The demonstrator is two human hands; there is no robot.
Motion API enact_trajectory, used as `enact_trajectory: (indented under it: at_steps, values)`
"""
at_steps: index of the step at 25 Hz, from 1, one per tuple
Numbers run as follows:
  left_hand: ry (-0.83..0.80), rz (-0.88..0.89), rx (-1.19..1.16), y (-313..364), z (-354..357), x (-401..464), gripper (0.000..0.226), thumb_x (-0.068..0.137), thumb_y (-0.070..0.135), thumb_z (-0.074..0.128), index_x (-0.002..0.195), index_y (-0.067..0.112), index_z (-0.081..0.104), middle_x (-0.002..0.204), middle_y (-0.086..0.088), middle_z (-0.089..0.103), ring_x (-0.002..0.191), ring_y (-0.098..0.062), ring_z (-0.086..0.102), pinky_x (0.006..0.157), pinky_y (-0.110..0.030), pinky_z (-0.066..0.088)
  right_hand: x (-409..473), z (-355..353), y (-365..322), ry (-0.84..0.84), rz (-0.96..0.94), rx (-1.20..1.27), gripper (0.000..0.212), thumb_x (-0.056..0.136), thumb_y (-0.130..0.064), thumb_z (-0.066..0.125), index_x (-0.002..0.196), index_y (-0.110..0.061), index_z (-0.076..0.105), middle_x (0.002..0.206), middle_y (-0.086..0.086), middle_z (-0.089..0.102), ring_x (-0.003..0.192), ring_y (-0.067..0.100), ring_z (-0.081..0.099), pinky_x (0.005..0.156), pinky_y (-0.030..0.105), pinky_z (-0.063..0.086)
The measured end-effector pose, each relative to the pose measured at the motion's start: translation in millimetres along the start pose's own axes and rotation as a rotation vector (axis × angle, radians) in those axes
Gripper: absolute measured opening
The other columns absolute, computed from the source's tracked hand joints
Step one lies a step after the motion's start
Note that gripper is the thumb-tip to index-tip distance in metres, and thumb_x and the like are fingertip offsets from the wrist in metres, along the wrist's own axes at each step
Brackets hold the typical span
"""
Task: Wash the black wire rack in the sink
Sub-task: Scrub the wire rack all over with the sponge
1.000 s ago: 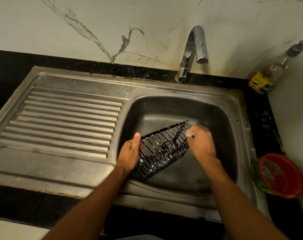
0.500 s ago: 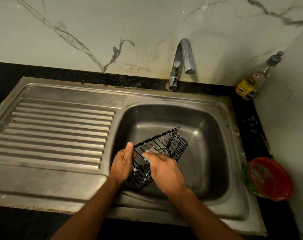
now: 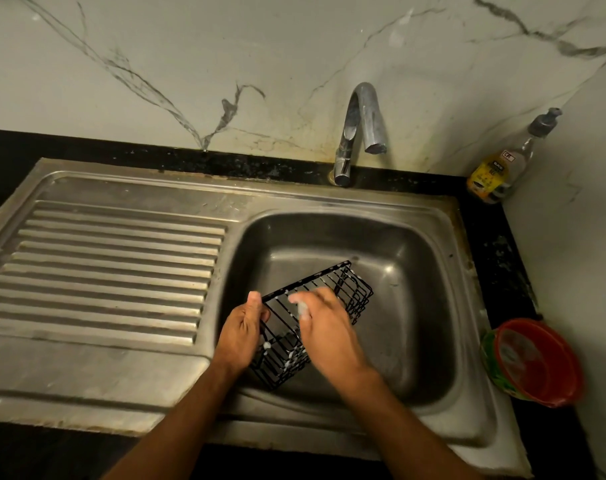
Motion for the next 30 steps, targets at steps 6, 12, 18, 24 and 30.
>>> enact_trajectory:
  at_steps: [6, 12, 18, 24, 30]
  values:
    - [-0.057, -0.051, -0.480, -4, 0, 1, 0.020, 0.086, 0.024, 0.046, 0.079, 0.005, 0.044, 0.060, 0.009, 0.043, 0.054, -0.001, 0.039, 0.051, -0.017, 0.035, 4, 4, -13, 0.024, -0.112, -0.029, 0.037, 0.090, 0.000, 0.056, 0.117, -0.021, 0.070, 0.115, 0.001, 0.062, 0.104, 0.017, 0.059, 0.097, 0.030, 0.050]
    - [-0.021, -0.095, -0.534, -8, 2, 1, 0.016, 0.087, 0.022, 0.049, 0.080, 0.010, 0.041, 0.062, -0.002, 0.041, 0.052, -0.007, 0.040, 0.049, -0.017, 0.037, 8, 3, -26, 0.118, -0.194, -0.085, 0.035, 0.091, -0.005, 0.061, 0.121, -0.018, 0.070, 0.121, 0.000, 0.064, 0.101, 0.016, 0.066, 0.095, 0.026, 0.054]
    - [-0.008, -0.119, -0.437, -9, -2, -6, 0.031, 0.104, 0.003, 0.046, 0.075, 0.014, 0.043, 0.058, -0.001, 0.045, 0.048, -0.011, 0.040, 0.048, -0.025, 0.032, -3, 2, -21, 0.004, -0.306, -0.340, 0.049, 0.079, 0.003, 0.069, 0.123, -0.019, 0.068, 0.115, 0.005, 0.073, 0.106, 0.021, 0.069, 0.091, 0.037, 0.058]
    - [-0.015, -0.091, -0.408, -9, -5, -3, 0.025, 0.101, 0.012, 0.051, 0.077, 0.012, 0.048, 0.060, -0.005, 0.057, 0.050, -0.016, 0.047, 0.050, -0.027, 0.037, 8, -7, -33, 0.025, -0.546, -0.338, 0.038, 0.067, 0.006, 0.077, 0.098, -0.015, 0.077, 0.106, 0.004, 0.076, 0.097, 0.017, 0.073, 0.077, 0.038, 0.062]
    - [-0.006, -0.070, -0.294, -6, -4, -5, 0.028, 0.107, 0.007, 0.046, 0.081, 0.013, 0.051, 0.060, 0.003, 0.058, 0.053, -0.011, 0.048, 0.055, -0.028, 0.041, -13, -7, -17, 0.018, -0.397, -0.313, 0.031, 0.075, 0.000, 0.070, 0.096, -0.021, 0.079, 0.100, -0.002, 0.076, 0.091, 0.012, 0.073, 0.081, 0.034, 0.061]
Point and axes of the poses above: each hand's wrist, its own x-axis towards the middle knuckle, its own z-axis out of the palm, y = z × x, the point moved 2 cm from there along x, towards the middle knuckle
